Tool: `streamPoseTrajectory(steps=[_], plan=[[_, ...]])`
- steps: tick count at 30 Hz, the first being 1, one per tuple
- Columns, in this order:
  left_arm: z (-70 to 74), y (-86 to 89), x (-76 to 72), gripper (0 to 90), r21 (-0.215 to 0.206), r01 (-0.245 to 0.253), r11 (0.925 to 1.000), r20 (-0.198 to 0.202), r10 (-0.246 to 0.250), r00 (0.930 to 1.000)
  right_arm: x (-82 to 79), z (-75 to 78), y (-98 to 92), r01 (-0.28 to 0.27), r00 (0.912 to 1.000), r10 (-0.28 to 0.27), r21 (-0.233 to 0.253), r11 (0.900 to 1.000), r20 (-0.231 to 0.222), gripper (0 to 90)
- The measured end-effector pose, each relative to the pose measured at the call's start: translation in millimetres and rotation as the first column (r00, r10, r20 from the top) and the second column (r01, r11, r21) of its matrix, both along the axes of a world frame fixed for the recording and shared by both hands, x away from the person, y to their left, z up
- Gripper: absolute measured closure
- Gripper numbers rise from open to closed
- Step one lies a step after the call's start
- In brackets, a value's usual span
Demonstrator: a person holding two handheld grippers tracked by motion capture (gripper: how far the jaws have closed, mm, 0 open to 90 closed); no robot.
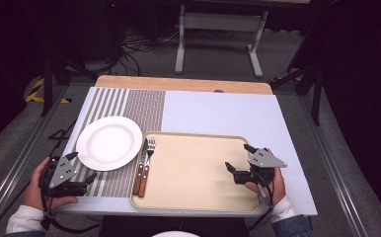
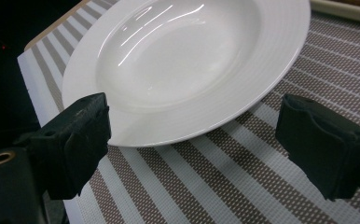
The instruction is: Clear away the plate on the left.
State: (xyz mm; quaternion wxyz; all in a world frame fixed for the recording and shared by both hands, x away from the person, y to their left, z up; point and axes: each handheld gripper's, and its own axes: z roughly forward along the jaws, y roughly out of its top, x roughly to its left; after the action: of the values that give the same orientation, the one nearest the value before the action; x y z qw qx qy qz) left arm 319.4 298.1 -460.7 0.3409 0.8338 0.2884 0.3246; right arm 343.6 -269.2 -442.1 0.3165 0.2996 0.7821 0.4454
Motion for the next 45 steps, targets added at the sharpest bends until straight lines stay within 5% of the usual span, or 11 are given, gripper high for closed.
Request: streamPoseTrajectory(steps=[7,21,30,37,39,40,41,45], plan=[[-2.7,1.2,5.9,15.5,0.029,0.027,0.9992,-0.022,-0.027,0.9994,-3.1,0.7,-2.0,0.009,0.9999,-0.009,-0.001,1.0,0.008,11.7],[-5.8,-4.8,14.4,15.6,0.165,0.045,0.9852,0.038,-0.052,0.9979,-7.5,-1.1,-3.0,0.022,0.9998,-0.022,-0.012,1.0,0.0,11.7],[-13.3,-12.4,25.0,17.7,0.278,0.031,0.9602,0.08,-0.055,0.9953,-7.5,-2.2,-3.0,0.019,0.9998,-0.019,-0.015,1.0,-0.004,11.7],[-17.9,-21.3,28.1,20.4,0.361,0.023,0.9322,0.141,-0.079,0.9869,-7.8,-2.6,-2.8,0.017,0.9998,-0.017,-0.017,1.0,-0.006,11.7],[-19.4,-23.5,28.3,22.7,0.395,0.009,0.9186,0.174,-0.084,0.9812,-7.8,-2.7,-2.8,0.016,0.9998,-0.016,-0.016,1.0,-0.009,11.7],[-21.2,-24.9,28.1,23.6,0.396,0.001,0.9181,0.179,-0.079,0.9807,-7.8,-2.6,-3.0,0.012,0.9999,-0.012,-0.011,1.0,-0.01,11.7],[-21.3,-26.2,28.1,24.7,0.423,0.002,0.9061,0.198,-0.094,0.9757,-7.7,-2.4,-3.1,0.01,0.9999,-0.01,-0.005,1.0,-0.012,11.7],[-25.8,-31.6,22.4,28.2,0.478,-0.004,0.8785,0.242,-0.127,0.962,-7.8,-2.5,-2.4,0.006,0.9999,-0.006,-0.005,1.0,-0.015,11.7]])
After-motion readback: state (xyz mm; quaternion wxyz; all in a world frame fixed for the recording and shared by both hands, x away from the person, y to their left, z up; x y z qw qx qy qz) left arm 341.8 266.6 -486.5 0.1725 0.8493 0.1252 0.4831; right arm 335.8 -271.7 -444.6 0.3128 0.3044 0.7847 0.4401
